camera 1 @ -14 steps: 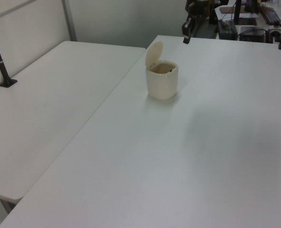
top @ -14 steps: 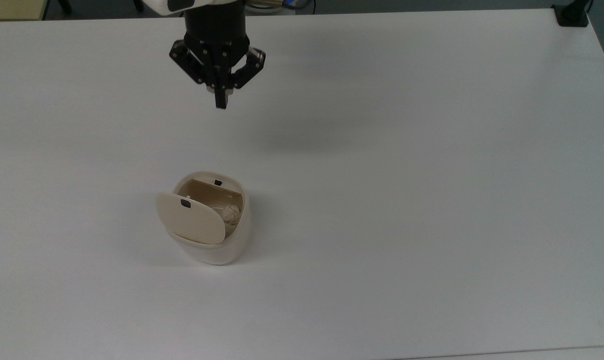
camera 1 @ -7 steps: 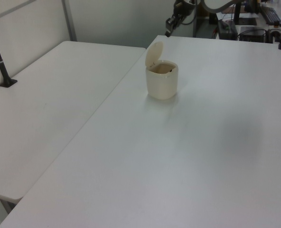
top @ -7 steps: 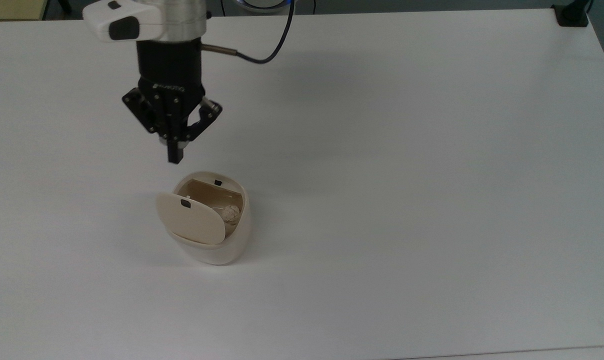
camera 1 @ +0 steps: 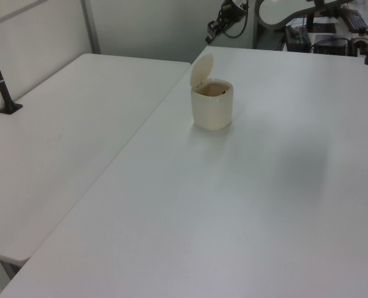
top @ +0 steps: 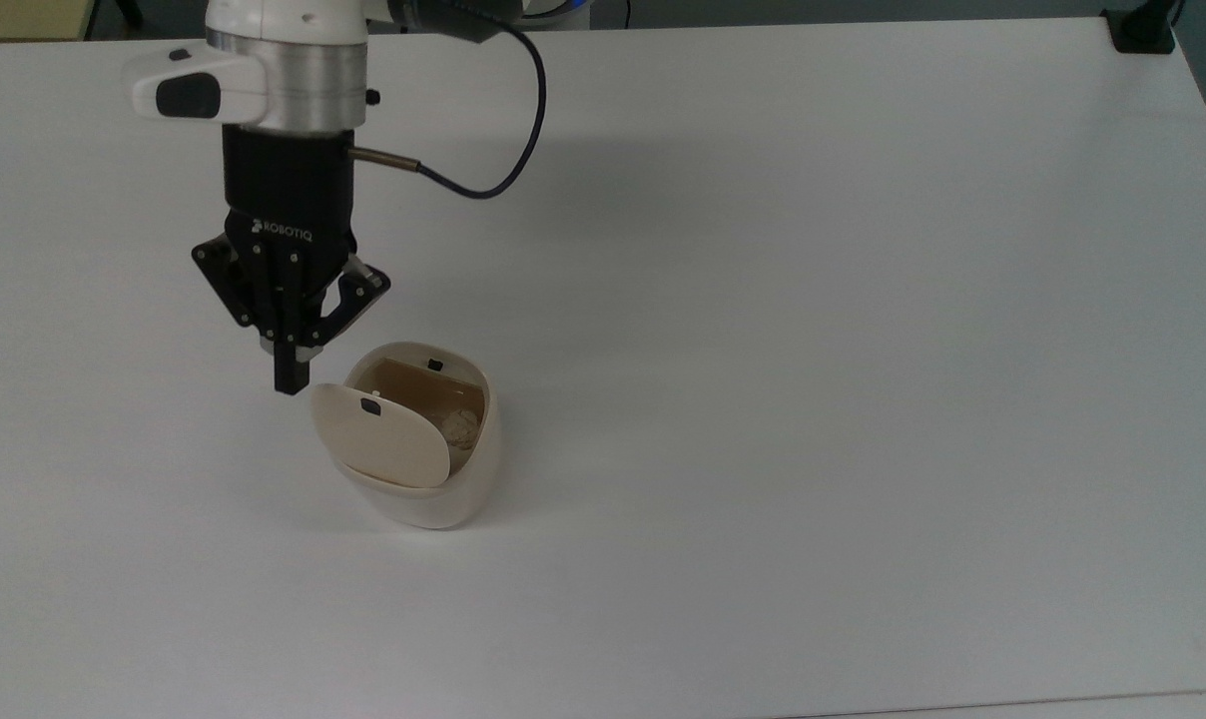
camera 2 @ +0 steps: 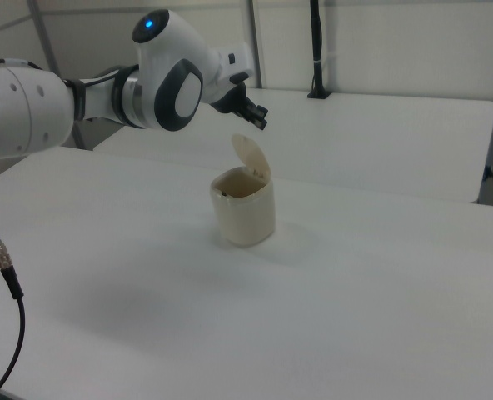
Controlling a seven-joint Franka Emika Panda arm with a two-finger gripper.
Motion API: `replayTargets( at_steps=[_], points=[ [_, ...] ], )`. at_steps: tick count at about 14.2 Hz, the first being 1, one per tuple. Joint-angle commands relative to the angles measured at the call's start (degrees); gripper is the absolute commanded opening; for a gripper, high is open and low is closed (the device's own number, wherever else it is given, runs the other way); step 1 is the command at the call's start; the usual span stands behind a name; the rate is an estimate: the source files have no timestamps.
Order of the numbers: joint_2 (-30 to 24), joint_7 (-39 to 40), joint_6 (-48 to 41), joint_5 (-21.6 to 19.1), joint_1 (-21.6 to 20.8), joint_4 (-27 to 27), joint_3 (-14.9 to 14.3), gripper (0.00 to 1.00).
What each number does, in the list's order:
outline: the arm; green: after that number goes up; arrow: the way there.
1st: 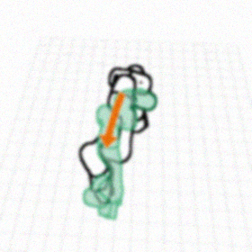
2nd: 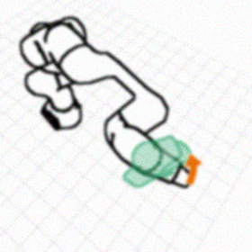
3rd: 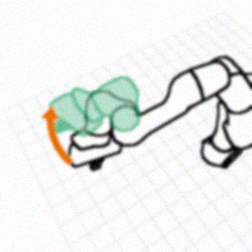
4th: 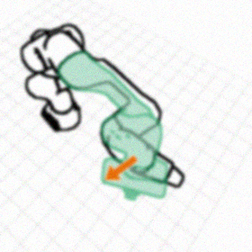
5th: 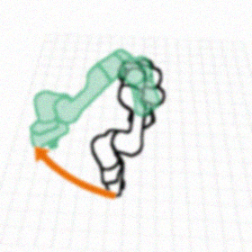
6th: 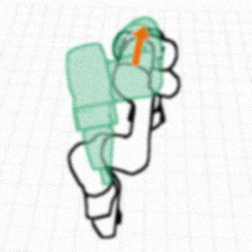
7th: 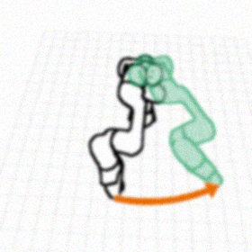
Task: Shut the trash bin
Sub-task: 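Move the gripper down toward the open lid of the cream bin, then push the open lid down over the bin opening with the gripper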
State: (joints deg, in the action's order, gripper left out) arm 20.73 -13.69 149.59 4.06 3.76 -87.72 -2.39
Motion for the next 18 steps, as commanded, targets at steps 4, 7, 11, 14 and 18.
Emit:
replayTargets(
  at_steps=[4, 7, 11, 14, 18],
  points=[
    [2.7, -1.5, 2.6, 0.6, -0.5, 1.7, 0.4, 0.0],
    [2.7, -1.4, 0.5, 0.7, -1.8, 1.2, 0.6, 0.0],
    [2.2, 0.9, -10.4, 1.3, -2.8, 1.2, 0.6, 0.01],
    [1.2, 5.4, -19.7, 1.3, -3.4, 1.2, 0.6, 0.01],
    [1.5, 7.5, -24.2, 1.5, -4.7, -0.3, 0.6, 0.01]
  ],
)
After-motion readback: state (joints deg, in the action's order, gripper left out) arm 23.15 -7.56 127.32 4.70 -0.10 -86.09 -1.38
